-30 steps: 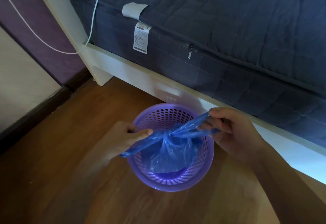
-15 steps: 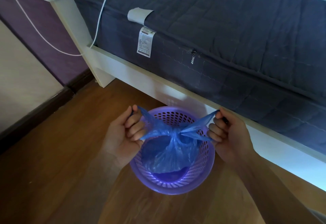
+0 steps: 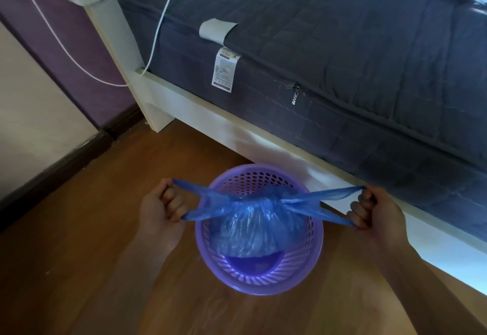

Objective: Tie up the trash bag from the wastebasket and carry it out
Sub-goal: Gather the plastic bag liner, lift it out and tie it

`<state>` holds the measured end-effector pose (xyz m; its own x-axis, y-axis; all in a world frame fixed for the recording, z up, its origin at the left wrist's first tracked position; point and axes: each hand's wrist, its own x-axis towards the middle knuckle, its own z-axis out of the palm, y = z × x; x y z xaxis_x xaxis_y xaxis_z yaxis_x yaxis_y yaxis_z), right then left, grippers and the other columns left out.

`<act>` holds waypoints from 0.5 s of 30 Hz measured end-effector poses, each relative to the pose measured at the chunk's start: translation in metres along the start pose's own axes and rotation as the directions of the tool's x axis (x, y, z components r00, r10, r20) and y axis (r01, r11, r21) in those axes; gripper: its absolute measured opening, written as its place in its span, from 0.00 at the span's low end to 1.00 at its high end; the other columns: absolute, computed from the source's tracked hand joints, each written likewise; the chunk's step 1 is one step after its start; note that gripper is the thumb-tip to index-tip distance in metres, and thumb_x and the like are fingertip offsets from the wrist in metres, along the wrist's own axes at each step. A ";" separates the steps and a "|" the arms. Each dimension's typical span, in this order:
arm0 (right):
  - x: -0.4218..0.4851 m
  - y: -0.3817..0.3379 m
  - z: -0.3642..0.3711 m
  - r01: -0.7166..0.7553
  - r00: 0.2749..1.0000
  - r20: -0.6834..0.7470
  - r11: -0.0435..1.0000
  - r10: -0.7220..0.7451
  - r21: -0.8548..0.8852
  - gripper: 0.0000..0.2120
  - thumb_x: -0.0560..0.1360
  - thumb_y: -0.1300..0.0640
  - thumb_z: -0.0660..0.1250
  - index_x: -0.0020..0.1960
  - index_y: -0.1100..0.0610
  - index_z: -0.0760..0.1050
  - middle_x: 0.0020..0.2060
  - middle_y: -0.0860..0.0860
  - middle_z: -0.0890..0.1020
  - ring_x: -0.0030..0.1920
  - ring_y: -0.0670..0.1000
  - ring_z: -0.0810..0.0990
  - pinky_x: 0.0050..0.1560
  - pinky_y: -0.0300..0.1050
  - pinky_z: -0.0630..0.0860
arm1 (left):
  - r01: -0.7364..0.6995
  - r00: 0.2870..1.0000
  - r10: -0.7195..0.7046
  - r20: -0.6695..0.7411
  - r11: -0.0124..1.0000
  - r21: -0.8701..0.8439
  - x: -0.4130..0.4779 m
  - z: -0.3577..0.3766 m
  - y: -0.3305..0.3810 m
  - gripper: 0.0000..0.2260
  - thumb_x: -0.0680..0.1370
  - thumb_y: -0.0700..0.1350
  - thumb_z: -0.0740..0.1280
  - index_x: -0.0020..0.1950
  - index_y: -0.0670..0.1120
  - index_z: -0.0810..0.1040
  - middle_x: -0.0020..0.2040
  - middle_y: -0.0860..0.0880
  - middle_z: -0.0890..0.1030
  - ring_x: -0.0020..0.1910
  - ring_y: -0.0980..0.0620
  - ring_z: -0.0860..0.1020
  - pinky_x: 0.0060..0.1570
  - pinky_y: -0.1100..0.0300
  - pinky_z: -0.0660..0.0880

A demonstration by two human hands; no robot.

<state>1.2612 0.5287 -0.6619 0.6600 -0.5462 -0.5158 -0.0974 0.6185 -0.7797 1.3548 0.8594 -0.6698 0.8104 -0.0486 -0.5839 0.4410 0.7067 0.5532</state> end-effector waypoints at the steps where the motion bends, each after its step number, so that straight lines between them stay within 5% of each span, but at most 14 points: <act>1: -0.002 -0.001 0.004 0.008 0.999 0.037 1.000 -0.008 0.013 0.16 0.79 0.56 0.60 0.33 0.54 0.64 0.21 0.46 0.58 0.20 0.45 0.54 0.19 0.39 0.52 | -0.040 0.999 0.038 0.038 0.997 0.060 -0.003 0.006 -0.002 0.16 0.83 0.46 0.56 0.34 0.49 0.67 0.21 0.53 0.58 0.16 0.56 0.56 0.16 0.65 0.51; 5: -0.013 0.006 0.024 0.115 0.968 0.234 0.988 -0.089 -0.099 0.16 0.82 0.55 0.57 0.37 0.58 0.72 0.20 0.47 0.61 0.19 0.44 0.57 0.20 0.34 0.54 | -0.190 0.976 0.149 0.157 0.938 0.290 -0.013 0.028 -0.012 0.14 0.83 0.48 0.58 0.38 0.48 0.72 0.22 0.54 0.60 0.19 0.58 0.56 0.18 0.64 0.53; 9: -0.031 0.018 0.048 0.259 0.945 0.272 0.923 -0.181 -0.284 0.12 0.81 0.54 0.61 0.46 0.61 0.75 0.21 0.46 0.70 0.19 0.42 0.66 0.20 0.33 0.64 | -0.340 0.937 0.247 0.247 0.808 0.481 -0.029 0.053 -0.035 0.13 0.83 0.46 0.58 0.43 0.44 0.77 0.24 0.52 0.63 0.21 0.56 0.58 0.21 0.62 0.54; 12: -0.045 0.024 0.069 0.254 0.941 0.297 0.920 -0.163 -0.298 0.14 0.71 0.45 0.67 0.43 0.56 0.76 0.21 0.44 0.74 0.20 0.43 0.71 0.22 0.31 0.68 | -0.410 0.909 0.291 0.298 0.750 0.518 -0.038 0.072 -0.049 0.12 0.83 0.46 0.58 0.44 0.43 0.77 0.25 0.51 0.65 0.22 0.55 0.59 0.22 0.64 0.56; 15: -0.049 0.034 0.078 0.358 0.921 0.300 0.840 -0.246 -0.408 0.07 0.77 0.49 0.65 0.43 0.50 0.77 0.27 0.41 0.78 0.31 0.45 0.78 0.33 0.34 0.74 | -0.451 0.892 0.320 0.320 0.690 0.566 -0.041 0.086 -0.057 0.12 0.83 0.47 0.60 0.43 0.44 0.75 0.27 0.50 0.68 0.23 0.56 0.63 0.23 0.64 0.60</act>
<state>1.2840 0.6207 -0.6359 0.8559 -0.4861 -0.1765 -0.1497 0.0938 -0.9843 1.3299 0.7606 -0.6259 0.9872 -0.0430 -0.1533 0.1572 0.1101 0.9814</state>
